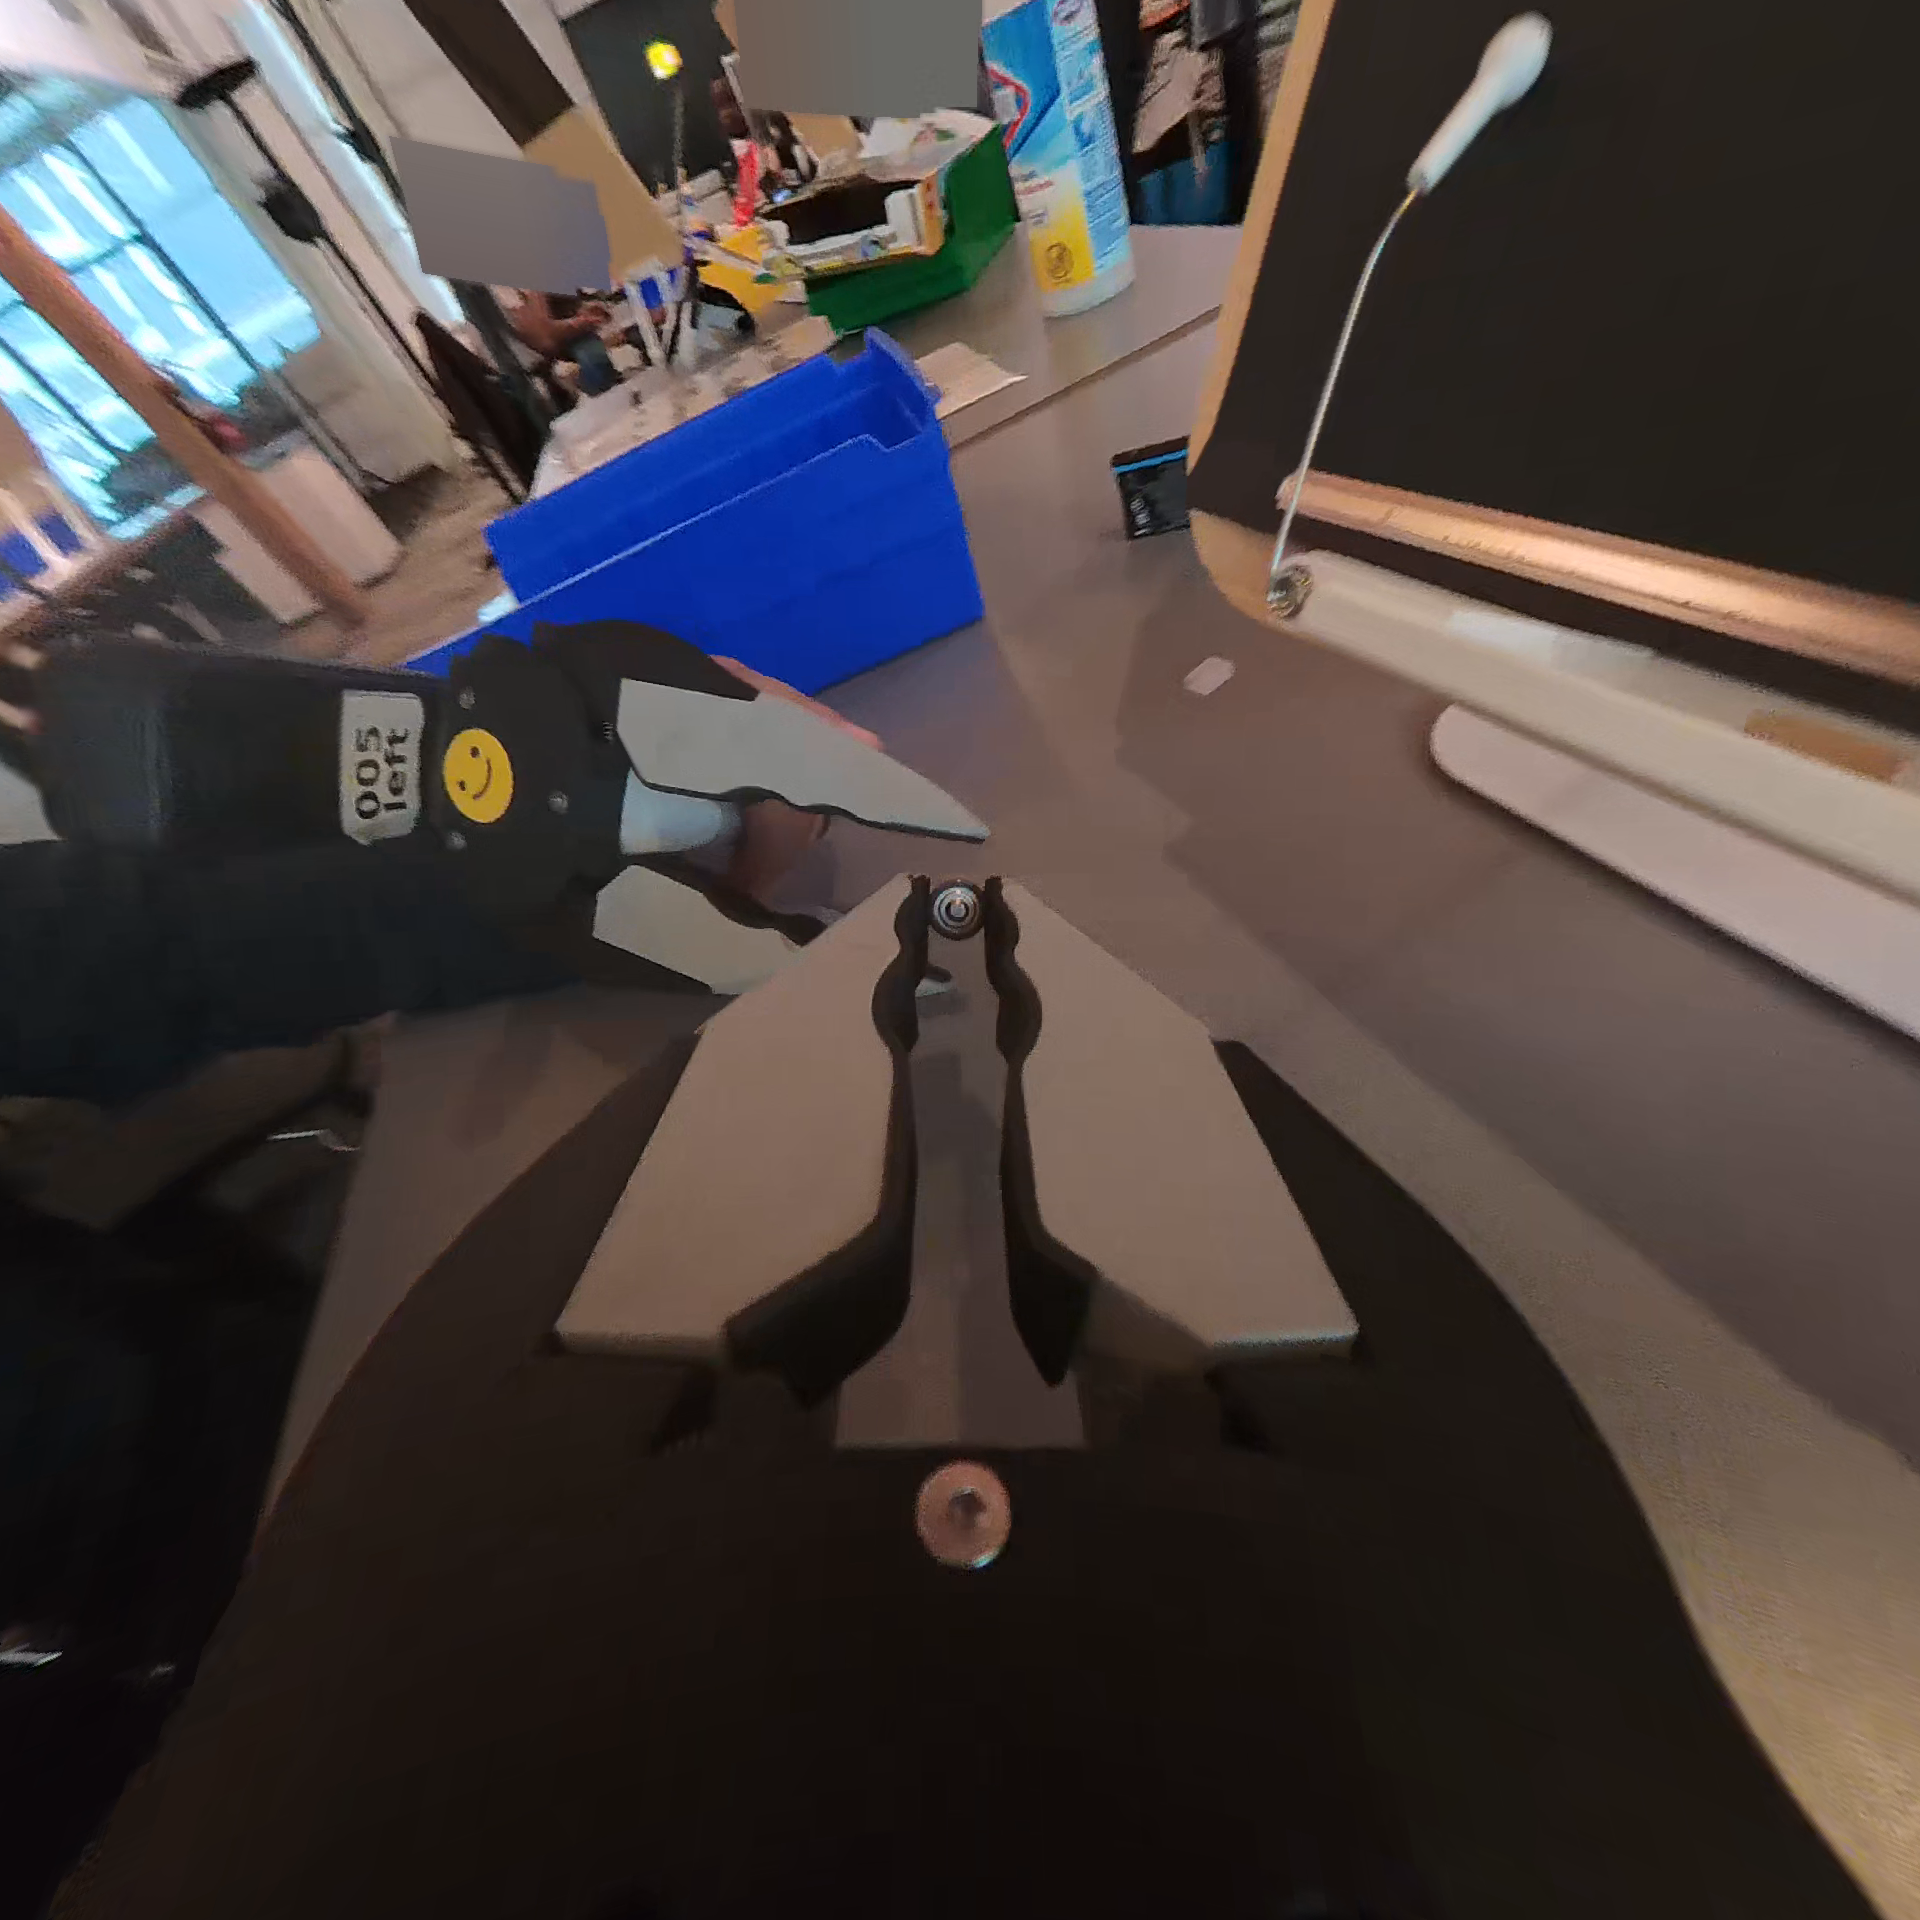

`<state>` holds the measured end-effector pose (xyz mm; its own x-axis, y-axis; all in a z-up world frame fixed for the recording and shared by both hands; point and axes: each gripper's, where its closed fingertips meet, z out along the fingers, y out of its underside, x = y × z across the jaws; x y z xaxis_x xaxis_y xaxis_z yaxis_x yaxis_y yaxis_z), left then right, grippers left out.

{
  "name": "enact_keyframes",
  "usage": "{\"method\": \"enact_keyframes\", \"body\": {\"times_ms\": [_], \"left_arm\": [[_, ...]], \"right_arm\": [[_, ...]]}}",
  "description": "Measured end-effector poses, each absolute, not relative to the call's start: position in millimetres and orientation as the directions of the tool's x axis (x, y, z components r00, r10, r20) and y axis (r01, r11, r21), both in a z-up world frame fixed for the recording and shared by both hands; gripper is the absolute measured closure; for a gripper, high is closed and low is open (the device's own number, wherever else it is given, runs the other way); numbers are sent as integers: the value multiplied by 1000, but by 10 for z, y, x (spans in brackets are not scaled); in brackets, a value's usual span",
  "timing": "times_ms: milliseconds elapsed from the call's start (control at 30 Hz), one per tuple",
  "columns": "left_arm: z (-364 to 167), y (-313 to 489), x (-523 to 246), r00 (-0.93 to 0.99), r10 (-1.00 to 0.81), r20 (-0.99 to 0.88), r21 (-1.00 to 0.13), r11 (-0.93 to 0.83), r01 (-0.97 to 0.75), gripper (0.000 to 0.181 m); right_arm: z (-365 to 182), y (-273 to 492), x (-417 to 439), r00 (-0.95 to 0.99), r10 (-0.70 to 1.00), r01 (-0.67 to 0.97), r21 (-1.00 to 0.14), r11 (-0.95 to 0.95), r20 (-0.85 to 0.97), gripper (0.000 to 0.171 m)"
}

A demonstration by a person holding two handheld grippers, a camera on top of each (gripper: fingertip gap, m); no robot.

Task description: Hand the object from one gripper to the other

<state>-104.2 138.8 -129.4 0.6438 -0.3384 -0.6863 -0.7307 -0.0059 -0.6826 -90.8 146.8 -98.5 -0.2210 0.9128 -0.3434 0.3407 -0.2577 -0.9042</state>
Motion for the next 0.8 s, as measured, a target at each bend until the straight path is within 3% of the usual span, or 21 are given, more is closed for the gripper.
{"method": "enact_keyframes", "body": {"times_ms": [133,333,433,567,667,800], "left_arm": [[-1225,1381,-1016,621,-298,-725,-656,28,-754,151],[-1264,1377,-933,637,-329,-698,-684,39,-729,152],[-1200,1333,-895,613,-321,-722,-667,84,-741,172],[-1257,1361,-955,574,-319,-754,-615,37,-788,173],[-1316,1394,-1064,537,-301,-788,-560,-11,-828,173],[-1423,1406,-1104,502,-328,-800,-514,-56,-856,172]], "right_arm": [[-981,1402,-905,-266,875,351,-886,-303,-405,165],[-1000,1258,-893,-337,899,347,-924,-159,-281,165],[-1064,1170,-906,-364,915,347,-937,-40,-174,165],[-1156,1212,-909,-332,940,376,-925,53,-82,164],[-1270,1401,-890,-253,967,432,-889,153,43,149],[-1194,1456,-886,-210,953,397,-872,285,216,147]]}}
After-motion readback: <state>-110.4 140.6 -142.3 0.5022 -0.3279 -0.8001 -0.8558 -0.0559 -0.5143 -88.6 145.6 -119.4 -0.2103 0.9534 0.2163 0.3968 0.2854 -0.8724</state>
